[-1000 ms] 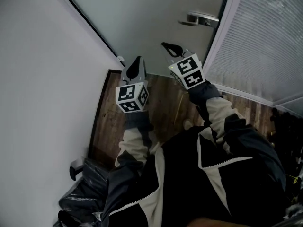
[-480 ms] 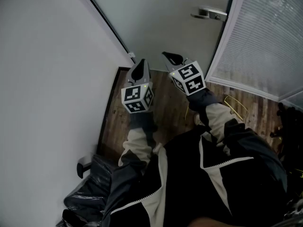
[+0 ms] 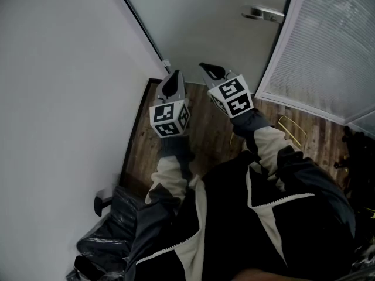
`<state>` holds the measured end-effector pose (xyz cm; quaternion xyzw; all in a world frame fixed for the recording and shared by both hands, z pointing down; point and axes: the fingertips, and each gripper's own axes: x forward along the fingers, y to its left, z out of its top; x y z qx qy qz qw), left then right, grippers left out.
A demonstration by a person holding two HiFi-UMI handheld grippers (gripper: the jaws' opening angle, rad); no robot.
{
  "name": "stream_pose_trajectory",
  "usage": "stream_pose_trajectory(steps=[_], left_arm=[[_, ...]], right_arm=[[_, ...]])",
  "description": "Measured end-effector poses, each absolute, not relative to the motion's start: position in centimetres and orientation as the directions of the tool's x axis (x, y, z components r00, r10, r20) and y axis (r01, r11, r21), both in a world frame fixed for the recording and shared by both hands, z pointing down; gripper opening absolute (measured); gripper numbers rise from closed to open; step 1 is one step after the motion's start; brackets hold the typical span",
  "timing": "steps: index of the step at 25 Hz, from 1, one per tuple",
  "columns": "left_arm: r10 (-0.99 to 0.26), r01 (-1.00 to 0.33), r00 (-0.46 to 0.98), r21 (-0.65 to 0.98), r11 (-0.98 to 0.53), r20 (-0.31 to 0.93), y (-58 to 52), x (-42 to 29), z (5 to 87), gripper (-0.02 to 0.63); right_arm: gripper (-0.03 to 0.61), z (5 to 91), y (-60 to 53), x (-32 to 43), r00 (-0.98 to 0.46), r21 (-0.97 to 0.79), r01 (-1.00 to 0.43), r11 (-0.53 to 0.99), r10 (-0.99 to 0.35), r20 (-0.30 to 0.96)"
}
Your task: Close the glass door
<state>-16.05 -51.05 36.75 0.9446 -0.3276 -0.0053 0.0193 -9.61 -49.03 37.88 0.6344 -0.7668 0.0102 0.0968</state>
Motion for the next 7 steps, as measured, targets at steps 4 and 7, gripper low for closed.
stream_pose_trajectory(steps=[4,7], left_arm=[[-0.622,-0.621,0.783,0.035,-0.783,0.003,-50.3,-17.2,36.9,0.006],[-0.621,-0.621,0.784,0.034,-0.783,0.004,-49.6,-18.1,36.9,0.006]], right_arm=[[0.002,37.6,-48.3,-10.9,-0.178,0.12,-0.973,0.197,-0.972,0.152],[0.002,37.6,-47.6,-12.0,-0.184,0.12,-0.972,0.203,-0.971,0.15]])
